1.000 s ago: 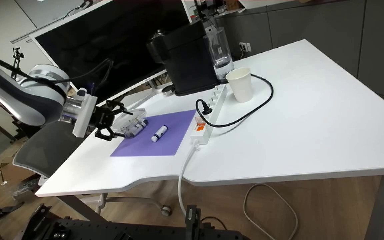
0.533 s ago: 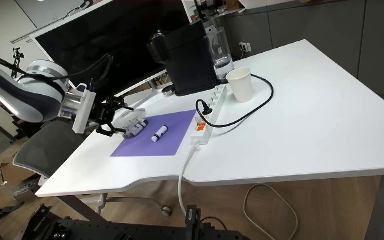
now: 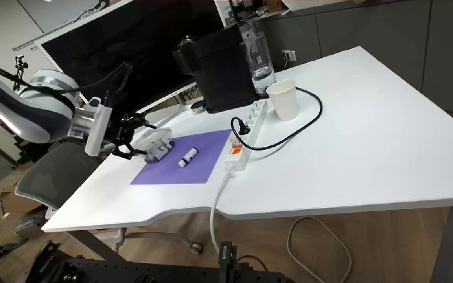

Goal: Open the lid of the clear container

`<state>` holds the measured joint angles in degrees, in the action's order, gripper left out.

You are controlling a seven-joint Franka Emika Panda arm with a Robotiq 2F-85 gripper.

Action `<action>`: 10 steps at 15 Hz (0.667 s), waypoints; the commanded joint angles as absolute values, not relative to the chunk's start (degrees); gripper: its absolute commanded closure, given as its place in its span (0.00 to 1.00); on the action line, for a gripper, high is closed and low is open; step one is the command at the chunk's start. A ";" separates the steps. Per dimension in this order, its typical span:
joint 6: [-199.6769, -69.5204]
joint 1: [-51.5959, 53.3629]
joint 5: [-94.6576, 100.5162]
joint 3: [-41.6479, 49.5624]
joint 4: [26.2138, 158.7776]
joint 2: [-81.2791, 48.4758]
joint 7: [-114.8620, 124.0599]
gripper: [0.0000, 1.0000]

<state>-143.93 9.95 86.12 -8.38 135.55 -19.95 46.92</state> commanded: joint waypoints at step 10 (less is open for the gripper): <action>-141.49 9.74 76.78 -8.84 135.56 -18.96 36.77 0.00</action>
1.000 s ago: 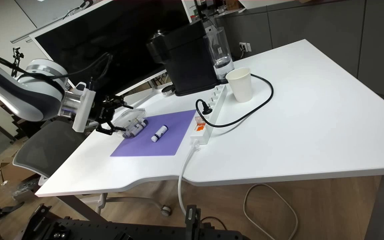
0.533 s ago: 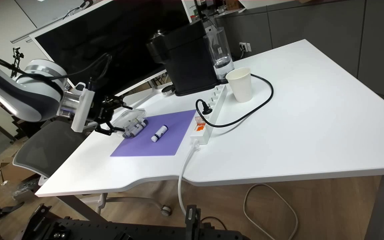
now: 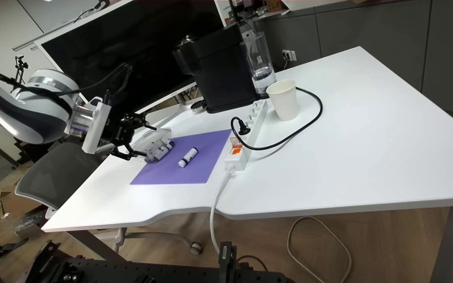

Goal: Open the lid of the clear container

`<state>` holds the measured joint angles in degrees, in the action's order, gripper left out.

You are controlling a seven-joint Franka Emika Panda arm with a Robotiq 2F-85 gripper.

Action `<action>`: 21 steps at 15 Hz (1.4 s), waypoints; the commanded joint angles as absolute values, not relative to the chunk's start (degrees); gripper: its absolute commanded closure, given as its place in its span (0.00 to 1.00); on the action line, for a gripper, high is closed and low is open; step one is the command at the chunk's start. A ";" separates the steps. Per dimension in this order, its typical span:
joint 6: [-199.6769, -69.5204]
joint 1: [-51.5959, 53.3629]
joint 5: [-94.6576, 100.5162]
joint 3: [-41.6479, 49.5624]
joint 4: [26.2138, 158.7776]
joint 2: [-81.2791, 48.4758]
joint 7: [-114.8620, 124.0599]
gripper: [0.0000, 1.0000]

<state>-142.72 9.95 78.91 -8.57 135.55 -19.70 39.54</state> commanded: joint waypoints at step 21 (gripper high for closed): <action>-142.45 11.06 82.38 -8.77 132.89 -22.50 36.02 0.00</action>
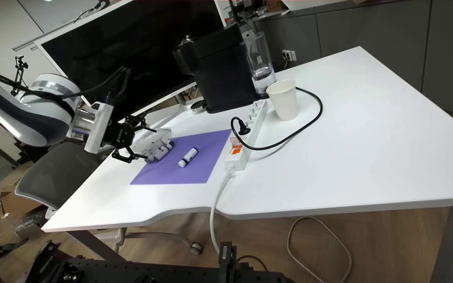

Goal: Open the lid of the clear container

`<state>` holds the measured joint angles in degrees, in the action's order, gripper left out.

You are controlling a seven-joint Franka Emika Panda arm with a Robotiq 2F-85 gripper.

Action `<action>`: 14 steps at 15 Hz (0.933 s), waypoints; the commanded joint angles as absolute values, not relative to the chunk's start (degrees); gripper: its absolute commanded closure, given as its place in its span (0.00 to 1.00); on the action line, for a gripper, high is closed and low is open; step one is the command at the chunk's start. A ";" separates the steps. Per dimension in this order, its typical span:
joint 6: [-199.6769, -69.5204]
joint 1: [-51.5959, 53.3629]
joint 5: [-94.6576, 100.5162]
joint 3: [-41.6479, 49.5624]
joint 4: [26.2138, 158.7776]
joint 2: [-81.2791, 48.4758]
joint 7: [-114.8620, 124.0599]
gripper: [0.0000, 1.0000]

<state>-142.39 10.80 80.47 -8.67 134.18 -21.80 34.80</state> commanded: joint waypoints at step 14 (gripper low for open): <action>-142.28 10.94 88.75 -9.41 129.69 -22.45 39.72 0.00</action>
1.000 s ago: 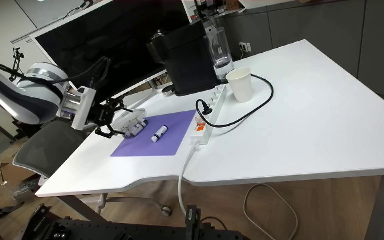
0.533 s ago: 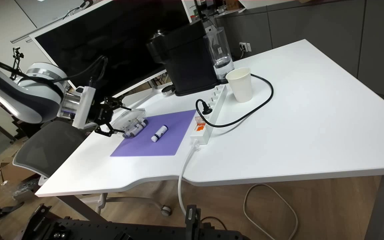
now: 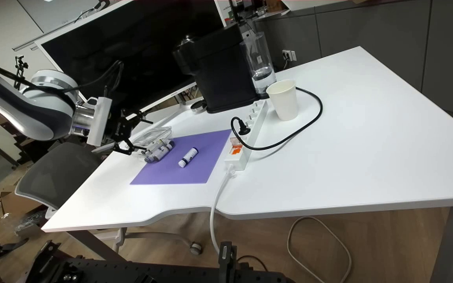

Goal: Open the lid of the clear container

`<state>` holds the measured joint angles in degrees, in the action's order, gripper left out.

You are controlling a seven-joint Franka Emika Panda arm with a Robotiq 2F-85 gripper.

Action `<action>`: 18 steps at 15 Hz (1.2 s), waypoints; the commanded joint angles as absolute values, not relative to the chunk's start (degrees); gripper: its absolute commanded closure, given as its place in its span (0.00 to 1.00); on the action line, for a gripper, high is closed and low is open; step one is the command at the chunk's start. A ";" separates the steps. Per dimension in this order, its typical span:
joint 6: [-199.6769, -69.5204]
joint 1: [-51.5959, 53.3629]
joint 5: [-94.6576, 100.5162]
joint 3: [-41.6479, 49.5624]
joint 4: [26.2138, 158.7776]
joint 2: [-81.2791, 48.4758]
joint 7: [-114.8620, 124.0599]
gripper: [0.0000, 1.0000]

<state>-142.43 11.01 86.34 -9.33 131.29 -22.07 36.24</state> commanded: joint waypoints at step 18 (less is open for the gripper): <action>-136.58 10.09 91.25 -9.35 116.22 -16.75 50.54 0.00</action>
<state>-137.76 10.63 91.99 -9.31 116.39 -18.99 49.47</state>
